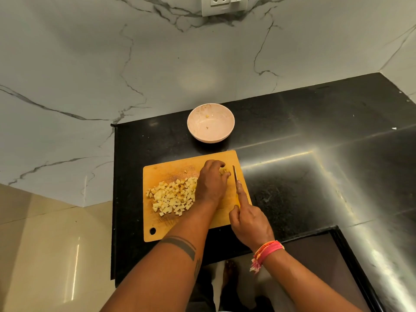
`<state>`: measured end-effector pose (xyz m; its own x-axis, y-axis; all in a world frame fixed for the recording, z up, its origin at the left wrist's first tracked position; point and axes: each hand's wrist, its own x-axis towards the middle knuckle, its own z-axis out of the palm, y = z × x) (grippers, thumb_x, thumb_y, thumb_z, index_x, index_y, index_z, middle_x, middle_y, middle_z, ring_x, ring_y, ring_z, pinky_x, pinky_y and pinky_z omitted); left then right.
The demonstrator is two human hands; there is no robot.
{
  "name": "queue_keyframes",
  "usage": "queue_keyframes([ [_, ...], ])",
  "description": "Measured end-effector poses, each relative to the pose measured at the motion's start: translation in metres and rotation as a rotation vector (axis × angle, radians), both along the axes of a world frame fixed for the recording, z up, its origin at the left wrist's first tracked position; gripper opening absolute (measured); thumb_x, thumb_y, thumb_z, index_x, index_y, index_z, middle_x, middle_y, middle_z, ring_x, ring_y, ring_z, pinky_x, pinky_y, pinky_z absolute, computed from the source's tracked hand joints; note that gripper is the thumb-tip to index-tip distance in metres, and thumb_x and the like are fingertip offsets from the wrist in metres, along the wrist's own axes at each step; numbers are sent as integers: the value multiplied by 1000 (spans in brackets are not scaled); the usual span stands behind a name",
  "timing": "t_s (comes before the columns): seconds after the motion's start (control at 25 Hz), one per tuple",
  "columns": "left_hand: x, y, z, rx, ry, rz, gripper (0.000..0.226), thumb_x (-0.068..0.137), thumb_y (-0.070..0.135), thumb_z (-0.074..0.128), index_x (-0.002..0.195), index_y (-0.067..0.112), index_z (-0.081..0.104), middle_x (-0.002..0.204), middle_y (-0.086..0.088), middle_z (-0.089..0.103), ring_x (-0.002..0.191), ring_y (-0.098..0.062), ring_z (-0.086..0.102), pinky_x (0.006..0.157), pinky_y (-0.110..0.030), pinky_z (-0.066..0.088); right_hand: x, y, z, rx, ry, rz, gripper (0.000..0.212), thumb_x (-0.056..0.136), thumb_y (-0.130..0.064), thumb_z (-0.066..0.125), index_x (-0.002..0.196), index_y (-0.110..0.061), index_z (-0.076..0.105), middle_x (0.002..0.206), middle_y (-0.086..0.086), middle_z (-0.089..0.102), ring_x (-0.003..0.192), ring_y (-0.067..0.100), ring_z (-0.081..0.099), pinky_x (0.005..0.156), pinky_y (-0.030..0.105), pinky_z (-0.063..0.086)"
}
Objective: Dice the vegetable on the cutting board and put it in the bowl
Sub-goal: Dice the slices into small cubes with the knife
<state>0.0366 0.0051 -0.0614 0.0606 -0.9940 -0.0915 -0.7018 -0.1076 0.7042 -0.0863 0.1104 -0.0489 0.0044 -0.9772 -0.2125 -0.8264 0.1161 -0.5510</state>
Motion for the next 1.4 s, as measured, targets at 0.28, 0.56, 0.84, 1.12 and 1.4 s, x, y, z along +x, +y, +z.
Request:
queue_keyframes([
  [0.28, -3, -9, -11, 30, -37, -34, 35, 97, 14, 64, 131, 19, 66, 132, -1, 63, 120, -19, 59, 104, -30, 49, -9, 0, -4, 3, -31, -8, 75, 100, -25, 44, 162, -32, 2, 56, -3, 52, 45, 15, 47, 43, 25, 27],
  [0.56, 6, 10, -14, 29, 25, -95, 36, 94, 13, 67, 129, 21, 65, 127, 2, 63, 112, -16, 61, 100, -36, 53, -9, 9, -7, 37, -88, 8, 74, 100, -25, 44, 161, -37, 4, 55, -4, 53, 45, 15, 48, 44, 33, 39],
  [0.84, -1, 12, -16, 18, 20, -81, 26, 96, 12, 65, 121, 19, 71, 122, 3, 60, 106, -13, 61, 98, -28, 52, -15, 12, -6, 43, -111, 13, 74, 100, -25, 45, 161, -38, 6, 55, -3, 54, 45, 18, 49, 44, 36, 39],
  [1.12, 5, 45, -20, 15, 50, 12, 29, 96, 12, 62, 123, 20, 70, 121, 6, 60, 106, -12, 61, 95, -31, 54, -14, 29, -4, 67, -74, 118, 74, 100, -29, 43, 161, -40, 3, 57, -5, 50, 46, 15, 46, 46, 35, 37],
  [1.4, 12, 66, -23, 40, -14, 51, 33, 96, 17, 65, 129, 21, 66, 124, 7, 57, 106, -10, 60, 93, -28, 53, -12, 23, -1, 100, 8, 219, 76, 98, -31, 40, 161, -37, -1, 60, -3, 52, 51, 20, 51, 50, 40, 41],
])
